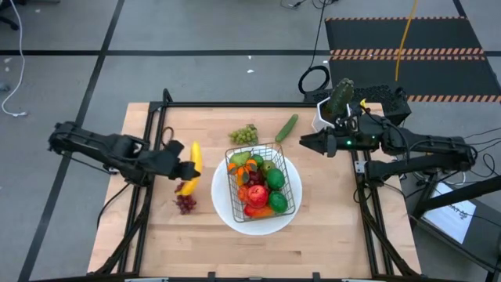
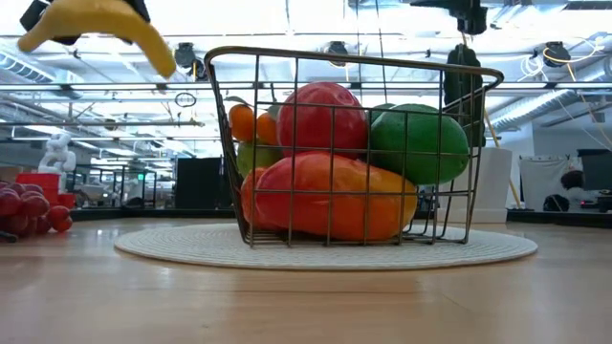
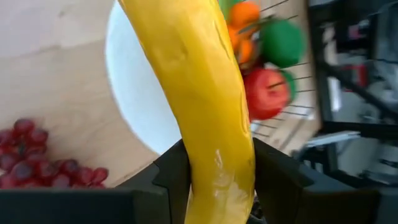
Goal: Build produce basket
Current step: Put the yellow banana into the black wire basket
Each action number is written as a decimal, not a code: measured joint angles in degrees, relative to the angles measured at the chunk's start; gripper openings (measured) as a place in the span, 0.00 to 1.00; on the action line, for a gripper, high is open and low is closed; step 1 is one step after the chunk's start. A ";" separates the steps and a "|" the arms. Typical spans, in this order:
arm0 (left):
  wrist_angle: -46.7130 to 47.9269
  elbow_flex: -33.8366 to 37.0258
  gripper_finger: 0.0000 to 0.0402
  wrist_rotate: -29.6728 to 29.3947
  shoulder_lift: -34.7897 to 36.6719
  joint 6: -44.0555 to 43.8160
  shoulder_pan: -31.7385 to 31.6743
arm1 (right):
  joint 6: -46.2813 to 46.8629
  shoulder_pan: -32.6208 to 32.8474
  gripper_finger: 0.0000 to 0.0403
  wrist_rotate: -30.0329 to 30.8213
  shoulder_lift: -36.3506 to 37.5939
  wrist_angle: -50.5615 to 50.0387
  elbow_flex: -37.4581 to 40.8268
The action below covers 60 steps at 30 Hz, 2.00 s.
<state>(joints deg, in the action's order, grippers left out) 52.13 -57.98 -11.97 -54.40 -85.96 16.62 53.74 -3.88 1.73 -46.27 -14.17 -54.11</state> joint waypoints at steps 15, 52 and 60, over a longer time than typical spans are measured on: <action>-16.87 0.02 0.38 -4.15 7.26 14.87 -2.43 | 1.04 12.35 0.72 13.08 -9.89 21.61 0.00; -58.21 0.02 0.38 -4.02 7.17 41.67 -2.71 | -3.33 28.05 0.72 27.31 -18.15 36.62 0.02; -59.55 0.02 0.38 -4.58 7.15 59.94 -2.71 | -6.61 27.89 0.72 26.74 -18.15 36.40 0.02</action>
<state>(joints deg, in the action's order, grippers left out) -7.42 -57.95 -16.56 -47.24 -26.03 13.91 47.13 24.01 28.47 -64.42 22.23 -54.08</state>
